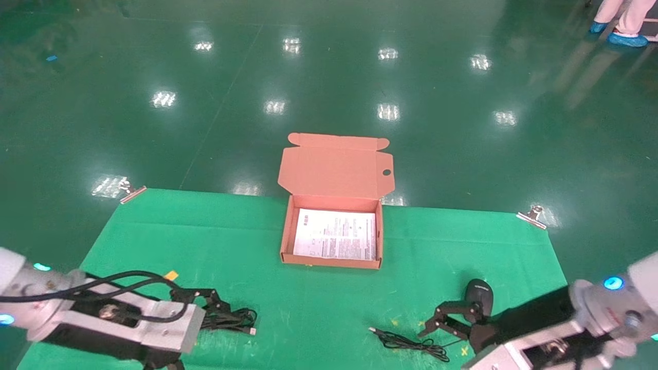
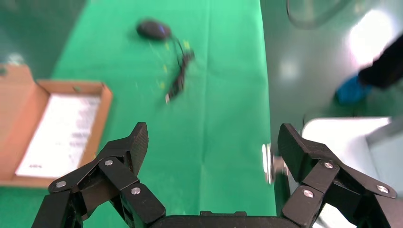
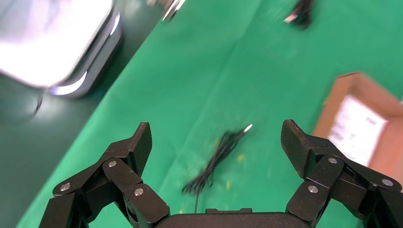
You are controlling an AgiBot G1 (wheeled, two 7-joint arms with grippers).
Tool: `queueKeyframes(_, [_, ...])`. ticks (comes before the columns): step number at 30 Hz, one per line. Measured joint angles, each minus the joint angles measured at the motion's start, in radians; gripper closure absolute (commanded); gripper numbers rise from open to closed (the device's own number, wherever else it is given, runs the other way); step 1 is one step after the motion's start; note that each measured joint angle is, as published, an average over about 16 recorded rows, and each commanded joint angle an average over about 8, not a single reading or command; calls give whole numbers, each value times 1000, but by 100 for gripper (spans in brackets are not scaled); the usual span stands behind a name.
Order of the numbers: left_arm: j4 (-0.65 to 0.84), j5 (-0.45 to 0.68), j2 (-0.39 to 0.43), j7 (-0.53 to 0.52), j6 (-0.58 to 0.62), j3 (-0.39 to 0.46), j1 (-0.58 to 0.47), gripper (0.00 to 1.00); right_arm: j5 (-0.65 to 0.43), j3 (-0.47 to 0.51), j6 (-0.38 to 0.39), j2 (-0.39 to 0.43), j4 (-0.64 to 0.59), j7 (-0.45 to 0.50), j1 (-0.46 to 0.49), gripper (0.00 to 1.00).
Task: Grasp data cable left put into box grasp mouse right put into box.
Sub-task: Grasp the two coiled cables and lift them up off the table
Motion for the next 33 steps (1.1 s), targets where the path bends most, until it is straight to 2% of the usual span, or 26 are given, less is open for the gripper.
queueKeyframes(8, [96,223,97,46,-54,135,-80,0,-220,-142,57,-93,-91,-91,56,0])
queueKeyframes(15, [194,380,172,55,-152,197,-95,0,-354,-195,159,-179,-206,-107,43,0])
queueKeyframes(24, [343,477,242,49,-274,220,-88,0,-413,-205,295,-273,-368,-85,-2,0])
queueKeyframes(33, [543,487,308,83,-349,215,-95,0,-419,-206,365,-352,-532,-90,-23,0])
